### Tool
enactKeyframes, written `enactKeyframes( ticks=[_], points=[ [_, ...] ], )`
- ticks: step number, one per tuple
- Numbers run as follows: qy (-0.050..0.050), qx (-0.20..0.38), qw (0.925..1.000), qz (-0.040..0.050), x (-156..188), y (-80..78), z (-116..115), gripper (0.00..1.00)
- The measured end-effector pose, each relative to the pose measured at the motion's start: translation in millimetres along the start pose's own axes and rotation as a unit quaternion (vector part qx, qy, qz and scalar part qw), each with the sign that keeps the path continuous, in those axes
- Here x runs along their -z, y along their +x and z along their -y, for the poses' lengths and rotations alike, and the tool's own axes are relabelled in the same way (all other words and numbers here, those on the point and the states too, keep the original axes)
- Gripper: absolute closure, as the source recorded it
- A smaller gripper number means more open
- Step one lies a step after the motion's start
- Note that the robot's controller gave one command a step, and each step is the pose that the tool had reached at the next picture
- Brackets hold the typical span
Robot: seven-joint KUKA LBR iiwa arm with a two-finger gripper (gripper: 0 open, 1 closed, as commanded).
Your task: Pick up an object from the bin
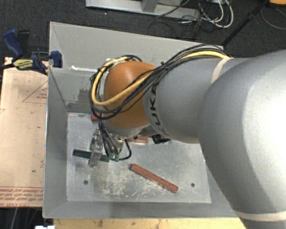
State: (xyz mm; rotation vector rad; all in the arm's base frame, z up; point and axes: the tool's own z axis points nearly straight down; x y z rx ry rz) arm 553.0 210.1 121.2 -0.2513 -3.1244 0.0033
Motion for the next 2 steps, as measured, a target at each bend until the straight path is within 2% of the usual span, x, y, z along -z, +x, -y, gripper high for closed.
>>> enactKeyframes(
  ticks=[1,2],
  points=[
    [-0.003,0.0,1.0,0.0049,24.2,-2.1,-1.3,1.0],
    [-0.003,0.0,1.0,0.006,31.8,-2.1,-1.3,1.0]
  ],
)
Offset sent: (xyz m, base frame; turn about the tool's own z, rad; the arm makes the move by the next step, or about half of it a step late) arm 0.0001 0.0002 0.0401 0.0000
